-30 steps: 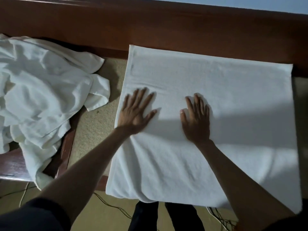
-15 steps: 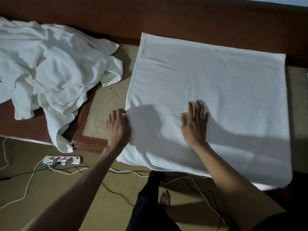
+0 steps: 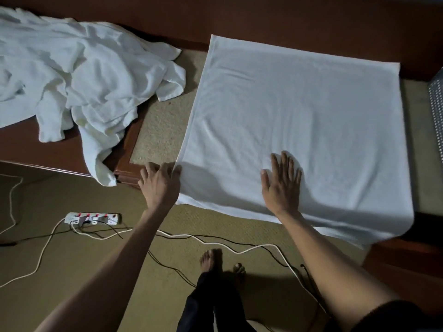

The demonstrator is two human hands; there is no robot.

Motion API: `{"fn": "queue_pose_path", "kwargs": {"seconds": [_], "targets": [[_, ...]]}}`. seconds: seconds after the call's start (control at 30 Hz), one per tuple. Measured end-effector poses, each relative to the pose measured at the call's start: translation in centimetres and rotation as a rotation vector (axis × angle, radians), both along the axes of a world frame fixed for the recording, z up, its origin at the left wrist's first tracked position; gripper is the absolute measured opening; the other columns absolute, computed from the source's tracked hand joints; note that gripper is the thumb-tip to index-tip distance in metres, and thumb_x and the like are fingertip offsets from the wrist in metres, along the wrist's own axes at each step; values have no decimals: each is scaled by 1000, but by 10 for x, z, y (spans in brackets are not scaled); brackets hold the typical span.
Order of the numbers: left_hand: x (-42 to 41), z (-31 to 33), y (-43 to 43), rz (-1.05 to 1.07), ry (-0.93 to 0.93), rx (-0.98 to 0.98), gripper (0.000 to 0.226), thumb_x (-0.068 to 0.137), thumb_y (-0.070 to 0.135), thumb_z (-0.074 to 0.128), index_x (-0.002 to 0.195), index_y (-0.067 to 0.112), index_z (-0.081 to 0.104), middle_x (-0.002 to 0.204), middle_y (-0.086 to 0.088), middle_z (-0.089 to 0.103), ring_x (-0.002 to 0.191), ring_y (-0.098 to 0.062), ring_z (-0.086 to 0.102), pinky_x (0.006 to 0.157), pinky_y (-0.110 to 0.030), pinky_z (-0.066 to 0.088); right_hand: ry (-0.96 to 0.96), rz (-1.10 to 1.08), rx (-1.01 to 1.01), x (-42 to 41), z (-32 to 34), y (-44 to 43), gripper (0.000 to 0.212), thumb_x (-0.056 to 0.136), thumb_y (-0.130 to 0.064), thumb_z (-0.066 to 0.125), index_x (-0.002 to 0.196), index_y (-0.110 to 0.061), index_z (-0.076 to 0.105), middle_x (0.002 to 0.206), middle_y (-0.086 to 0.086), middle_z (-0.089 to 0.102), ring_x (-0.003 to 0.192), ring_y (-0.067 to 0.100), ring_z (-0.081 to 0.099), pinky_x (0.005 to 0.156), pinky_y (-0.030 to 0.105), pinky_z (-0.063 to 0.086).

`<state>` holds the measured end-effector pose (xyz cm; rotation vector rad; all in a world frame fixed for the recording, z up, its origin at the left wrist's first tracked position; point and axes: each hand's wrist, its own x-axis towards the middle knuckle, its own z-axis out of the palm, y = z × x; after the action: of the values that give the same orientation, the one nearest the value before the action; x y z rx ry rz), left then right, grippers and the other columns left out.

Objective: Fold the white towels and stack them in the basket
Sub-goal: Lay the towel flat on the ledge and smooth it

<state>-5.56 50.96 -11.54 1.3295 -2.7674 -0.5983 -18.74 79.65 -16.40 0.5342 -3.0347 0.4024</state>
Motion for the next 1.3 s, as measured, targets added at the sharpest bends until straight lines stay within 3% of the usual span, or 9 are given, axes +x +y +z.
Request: {"fn": "queue_pose_path", "kwargs": {"seconds": [0.17, 0.3, 0.43, 0.53, 0.67, 0.77, 0.93, 1.13, 1.3], "targets": [[50, -23, -3, -5, 75, -36, 30, 99, 41, 62, 100, 11, 65, 114, -20, 47, 107, -41, 46, 84, -50, 37, 53, -3, -8, 2, -1, 0, 56, 106, -47, 33, 154, -18, 39, 164, 12, 29, 153, 28, 23, 121, 54, 20], [53, -12, 9, 20, 182, -11, 34, 102, 42, 59, 111, 10, 56, 118, -18, 47, 106, -34, 43, 84, -46, 34, 23, 6, -23, -1, -2, 0, 56, 106, -47, 34, 153, -18, 40, 164, 13, 30, 153, 30, 24, 119, 55, 20], [5, 13, 56, -283, 408, 30, 22, 105, 36, 55, 116, 17, 56, 118, -7, 53, 106, -26, 48, 85, -41, 38, -5, 33, -156, 9, 7, 14, 51, 103, -40, 38, 141, -9, 54, 155, 17, 44, 145, 32, 39, 112, 55, 33], [-40, 19, 109, -521, 447, 95, 24, 105, 34, 53, 121, 17, 57, 121, -5, 55, 108, -26, 51, 86, -42, 42, 37, 14, -301, 34, 19, 51, 35, 103, -28, 48, 127, -7, 63, 142, 13, 57, 132, 28, 52, 110, 45, 39], [-86, 17, 200, -806, 440, 171, 30, 105, 33, 52, 130, 16, 55, 131, -5, 53, 118, -27, 51, 93, -44, 45, 44, -168, -447, 67, 31, 130, 22, 103, -19, 54, 120, -9, 63, 120, 6, 63, 111, 25, 59, 97, 40, 49], [-114, 5, 273, -966, 392, 190, 40, 105, 35, 50, 139, 14, 51, 143, -9, 50, 129, -30, 49, 101, -46, 44, -48, -471, -480, 83, 23, 195, 16, 103, -23, 56, 117, -15, 58, 110, 0, 63, 95, 23, 62, 79, 37, 50], [-164, -6, 376, -1147, 232, 129, 55, 108, 44, 39, 157, 21, 35, 167, -11, 24, 154, -30, 20, 122, -47, 20, -408, -909, -488, 84, -4, 283, 32, 99, -36, 61, 120, -12, 56, 113, 17, 71, 102, 37, 67, 77, 38, 48], [-187, -37, 415, -1162, 16, -96, 64, 106, 60, 17, 164, 36, 7, 173, 0, -4, 159, -20, -6, 127, -52, 0, -602, -866, -605, 66, -30, 323, 64, 89, -41, 75, 141, -16, 48, 114, 13, 73, 108, 31, 67, 82, 33, 46], [-187, -38, 417, -1141, 36, -184, 64, 104, 63, 16, 163, 38, 8, 173, 0, 2, 159, -20, 0, 127, -51, 4, -628, -865, -672, 46, -45, 316, 51, 86, -43, 78, 122, -12, 60, 119, 12, 71, 113, 30, 65, 80, 29, 42]]}}
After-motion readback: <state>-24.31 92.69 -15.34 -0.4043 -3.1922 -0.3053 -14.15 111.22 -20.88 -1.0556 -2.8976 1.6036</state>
